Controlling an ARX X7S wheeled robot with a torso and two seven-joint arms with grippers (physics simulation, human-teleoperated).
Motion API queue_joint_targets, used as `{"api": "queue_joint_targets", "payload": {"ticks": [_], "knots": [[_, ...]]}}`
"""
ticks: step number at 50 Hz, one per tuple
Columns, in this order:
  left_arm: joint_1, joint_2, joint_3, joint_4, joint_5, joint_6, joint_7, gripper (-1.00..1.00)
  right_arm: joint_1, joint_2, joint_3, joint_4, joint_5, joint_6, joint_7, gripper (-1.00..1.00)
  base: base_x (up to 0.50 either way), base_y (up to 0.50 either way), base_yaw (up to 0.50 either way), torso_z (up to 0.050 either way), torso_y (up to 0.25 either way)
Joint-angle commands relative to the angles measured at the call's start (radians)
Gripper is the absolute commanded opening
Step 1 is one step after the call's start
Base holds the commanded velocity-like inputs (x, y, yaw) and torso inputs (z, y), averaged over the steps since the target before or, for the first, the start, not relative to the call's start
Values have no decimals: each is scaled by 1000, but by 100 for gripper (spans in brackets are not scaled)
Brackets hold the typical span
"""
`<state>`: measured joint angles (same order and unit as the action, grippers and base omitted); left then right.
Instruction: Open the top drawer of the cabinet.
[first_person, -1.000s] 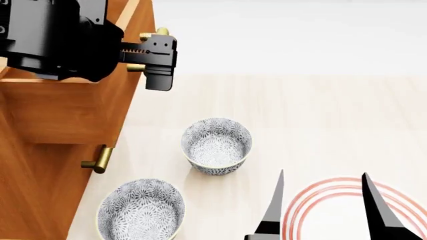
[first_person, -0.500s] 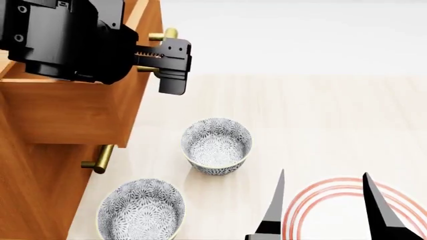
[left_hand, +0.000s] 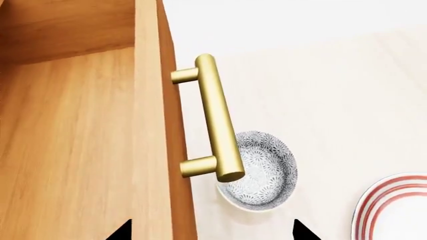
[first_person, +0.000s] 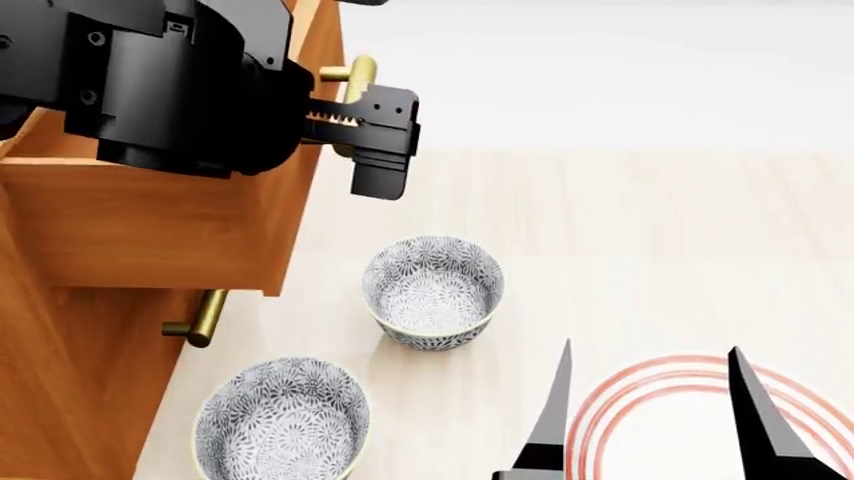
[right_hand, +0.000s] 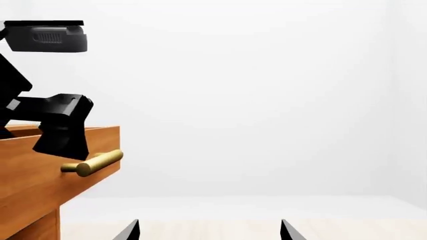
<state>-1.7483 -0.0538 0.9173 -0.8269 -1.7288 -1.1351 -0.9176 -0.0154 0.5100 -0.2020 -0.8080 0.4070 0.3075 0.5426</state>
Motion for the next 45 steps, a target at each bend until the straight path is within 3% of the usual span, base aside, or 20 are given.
{"api": "queue_joint_targets", "payload": {"ticks": [1,22,40,45], "knots": [[56,47,15,65,-278,-8,78,100,-18,-17,24,-25,-21,-11,-22,100,0,0,0,-10,0],[6,51,276,174,-489,167,104,100,-14,-17,16,-10,-20,-22,-25,100,-7,0,0,-1,0],[-121,53,608,290,-714,391,227,100,-9,-14,13,-16,-14,-19,-19,100,-8,0,0,-1,0],[-145,53,652,310,-753,428,252,100,-13,-13,14,-12,-13,-25,-20,100,-5,0,0,-2,0]]}}
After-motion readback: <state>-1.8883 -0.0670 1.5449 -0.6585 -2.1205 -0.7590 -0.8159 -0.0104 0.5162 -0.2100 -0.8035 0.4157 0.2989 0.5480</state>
